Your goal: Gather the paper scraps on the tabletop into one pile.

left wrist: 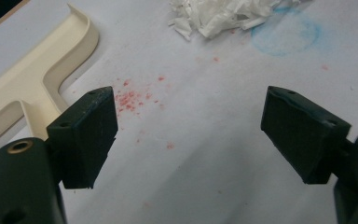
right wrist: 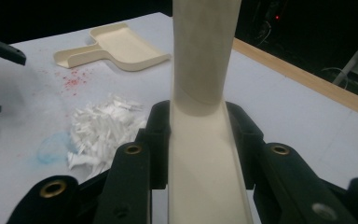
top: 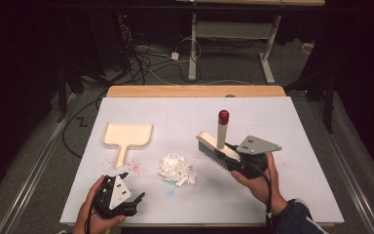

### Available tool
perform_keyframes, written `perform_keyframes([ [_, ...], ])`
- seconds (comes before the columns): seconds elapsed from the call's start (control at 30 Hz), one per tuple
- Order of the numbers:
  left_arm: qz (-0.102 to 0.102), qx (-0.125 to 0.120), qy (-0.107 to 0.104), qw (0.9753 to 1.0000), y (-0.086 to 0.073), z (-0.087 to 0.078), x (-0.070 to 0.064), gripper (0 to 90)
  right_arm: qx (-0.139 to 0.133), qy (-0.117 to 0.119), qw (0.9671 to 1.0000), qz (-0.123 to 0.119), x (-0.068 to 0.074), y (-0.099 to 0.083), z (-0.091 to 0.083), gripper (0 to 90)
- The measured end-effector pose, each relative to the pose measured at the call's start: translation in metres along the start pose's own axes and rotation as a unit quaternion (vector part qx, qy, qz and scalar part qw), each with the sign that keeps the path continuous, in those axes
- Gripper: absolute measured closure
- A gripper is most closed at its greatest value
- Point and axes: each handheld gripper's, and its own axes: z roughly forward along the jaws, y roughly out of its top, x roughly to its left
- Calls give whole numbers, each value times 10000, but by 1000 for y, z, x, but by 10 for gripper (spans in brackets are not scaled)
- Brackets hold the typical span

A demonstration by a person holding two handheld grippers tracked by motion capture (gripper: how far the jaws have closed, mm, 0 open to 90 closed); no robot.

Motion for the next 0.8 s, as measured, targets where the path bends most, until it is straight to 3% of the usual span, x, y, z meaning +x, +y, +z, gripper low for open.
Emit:
perform_keyframes([
  [0.23,87,31,-9,10000,1,0,-3,175,77,371,9993,38,-17,-18,-43,676],
  [0.37,96,19,2,10000,3,1,-4,175,311,704,9970,-123,-20,-28,-59,676],
  [0.47,134,24,18,9999,4,1,-5,175,461,784,9953,-324,-21,-31,-72,676],
  [0.6,146,38,4,9999,3,1,-5,175,533,908,9942,-204,-26,-38,-88,676],
  [0.7,161,61,-28,9998,3,2,-6,175,826,1040,9909,-208,-29,-45,-94,676],
  [0.8,174,90,-122,9997,3,3,-6,175,1178,1470,9820,-165,-36,-52,-94,675],
])
